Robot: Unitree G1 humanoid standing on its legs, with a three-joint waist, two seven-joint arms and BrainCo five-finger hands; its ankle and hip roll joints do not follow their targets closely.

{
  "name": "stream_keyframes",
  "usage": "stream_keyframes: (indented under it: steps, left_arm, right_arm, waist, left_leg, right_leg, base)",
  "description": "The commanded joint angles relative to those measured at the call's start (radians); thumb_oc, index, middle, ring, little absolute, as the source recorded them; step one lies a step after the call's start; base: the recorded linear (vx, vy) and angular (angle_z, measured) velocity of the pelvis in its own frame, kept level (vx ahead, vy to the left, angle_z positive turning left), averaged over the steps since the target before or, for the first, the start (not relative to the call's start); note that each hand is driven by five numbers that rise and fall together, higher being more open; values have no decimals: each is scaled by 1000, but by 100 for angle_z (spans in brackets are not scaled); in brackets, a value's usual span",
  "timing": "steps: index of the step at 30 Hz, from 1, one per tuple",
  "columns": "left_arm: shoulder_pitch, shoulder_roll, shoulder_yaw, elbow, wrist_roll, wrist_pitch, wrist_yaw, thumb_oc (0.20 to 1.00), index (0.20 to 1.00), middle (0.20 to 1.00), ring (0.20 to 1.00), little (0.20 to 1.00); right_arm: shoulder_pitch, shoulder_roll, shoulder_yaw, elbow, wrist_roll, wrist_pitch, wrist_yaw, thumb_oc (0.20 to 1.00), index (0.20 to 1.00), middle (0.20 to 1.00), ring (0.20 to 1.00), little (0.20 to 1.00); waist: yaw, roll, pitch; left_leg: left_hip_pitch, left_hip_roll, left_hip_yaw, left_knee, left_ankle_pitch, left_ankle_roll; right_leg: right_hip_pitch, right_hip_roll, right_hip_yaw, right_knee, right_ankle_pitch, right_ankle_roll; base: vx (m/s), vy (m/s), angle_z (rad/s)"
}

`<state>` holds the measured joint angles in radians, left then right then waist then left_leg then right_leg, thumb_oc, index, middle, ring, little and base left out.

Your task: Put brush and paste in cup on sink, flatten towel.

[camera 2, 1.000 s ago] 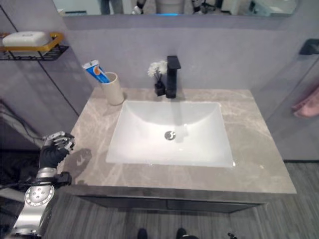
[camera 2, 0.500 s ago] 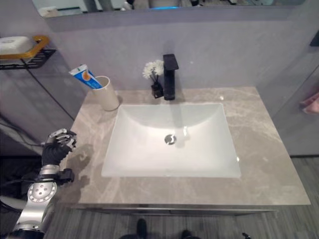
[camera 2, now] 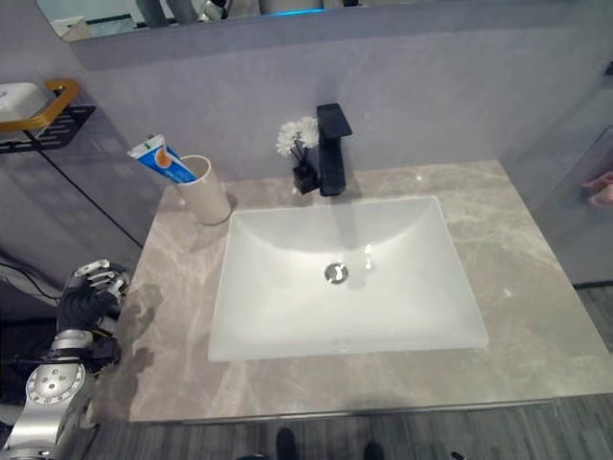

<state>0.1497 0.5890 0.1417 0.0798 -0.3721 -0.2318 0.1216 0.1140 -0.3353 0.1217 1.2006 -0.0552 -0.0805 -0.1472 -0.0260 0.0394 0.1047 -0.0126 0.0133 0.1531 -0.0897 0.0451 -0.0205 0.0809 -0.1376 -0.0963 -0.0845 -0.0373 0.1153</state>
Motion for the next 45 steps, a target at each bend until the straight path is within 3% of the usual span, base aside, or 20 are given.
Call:
stream_keyframes:
  steps: [1, 5, 18, 28, 45]
  left_arm:
    - [-58, 102, 30, 51, -74, -16, -46, 200, 200, 200, 200, 200]
    - [-86, 134, 21, 118, -116, -11, -48, 200, 200, 200, 200, 200]
    - [-217, 197, -36, 229, -51, -1, -6, 200, 200, 200, 200, 200]
    - [-424, 269, -135, 319, -7, -3, 37, 200, 200, 200, 200, 200]
    - [-680, 286, -279, 468, 18, -1, 100, 200, 200, 200, 200, 200]
  right_arm:
    - [-7, -40, 51, 14, -28, 12, 16, 1000, 1000, 1000, 1000, 1000]
    - [-19, -50, 71, 0, -38, 12, 26, 1000, 1000, 1000, 1000, 1000]
    - [-26, -54, 141, -73, -42, -5, 35, 1000, 1000, 1000, 1000, 1000]
    - [-69, -82, 169, -93, -22, -11, 26, 1000, 1000, 1000, 1000, 1000]
    - [-121, -96, 235, -164, 11, -34, 10, 1000, 1000, 1000, 1000, 1000]
  waist:
    - [-26, -21, -25]
    - [-37, -21, -4]
    - [-58, -26, 41]
    - [-75, -19, 114]
    - [-96, -30, 158]
  left_leg:
    - [-24, 8, 12, 38, -30, 1]
    - [-34, 16, 26, 33, -21, -5]
    - [-85, 34, 42, 51, -18, -16]
    - [-197, 32, 47, 114, -21, -20]
    - [-301, 41, 71, 187, -36, -23]
  right_leg:
    - [-63, -35, 38, 75, 40, 34]
    - [-89, -27, 46, 73, 44, 31]
    - [-147, -13, 64, 67, 52, 26]
    - [-251, -15, 93, 86, 71, 22]
    - [-351, -9, 143, 90, 102, 22]
  base:
    - [-8, -5, -11]
    - [-11, -21, -16]
    - [8, -18, -8]
    - [-49, -1, -7]
    - [-16, -4, -7]
